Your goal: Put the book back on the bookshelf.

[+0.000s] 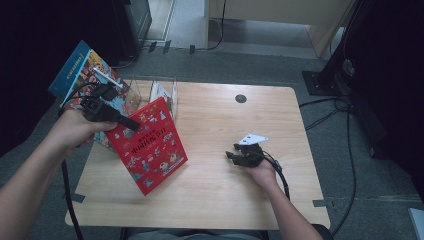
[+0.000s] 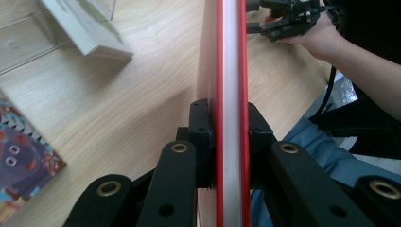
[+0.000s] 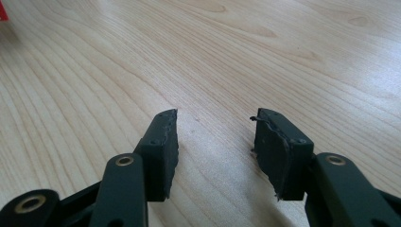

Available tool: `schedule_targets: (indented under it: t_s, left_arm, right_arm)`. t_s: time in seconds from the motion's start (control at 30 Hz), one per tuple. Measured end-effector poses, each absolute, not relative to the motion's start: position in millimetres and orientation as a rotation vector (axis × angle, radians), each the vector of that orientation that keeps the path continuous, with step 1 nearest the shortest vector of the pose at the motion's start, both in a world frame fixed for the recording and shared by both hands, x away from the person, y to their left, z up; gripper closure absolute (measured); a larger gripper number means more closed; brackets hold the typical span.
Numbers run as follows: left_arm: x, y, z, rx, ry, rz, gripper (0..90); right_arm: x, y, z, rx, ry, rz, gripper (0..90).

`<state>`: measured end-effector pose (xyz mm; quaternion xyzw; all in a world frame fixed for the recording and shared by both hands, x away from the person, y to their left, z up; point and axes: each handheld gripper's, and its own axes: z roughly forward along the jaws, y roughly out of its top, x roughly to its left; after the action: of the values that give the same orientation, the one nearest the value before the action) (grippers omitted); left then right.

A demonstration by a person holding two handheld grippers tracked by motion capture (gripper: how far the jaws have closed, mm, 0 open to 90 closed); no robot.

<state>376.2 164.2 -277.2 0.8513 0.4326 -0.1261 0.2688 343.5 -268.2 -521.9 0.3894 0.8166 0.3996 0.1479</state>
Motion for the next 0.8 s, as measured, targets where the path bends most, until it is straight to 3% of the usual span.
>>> schedule_targets:
  t_s: [0.4,0.8]
  left_arm:
    - [372,199,-270,2.231,1.252,-0.314,79.3]
    - [377,233,-271,2.166,1.352,-0.285,79.3]
  right_arm:
    - [341,-264,-523,1.098,2.35,1.092,31.6]
    - [341,-264,-523,1.104,2.347,1.088,30.9]
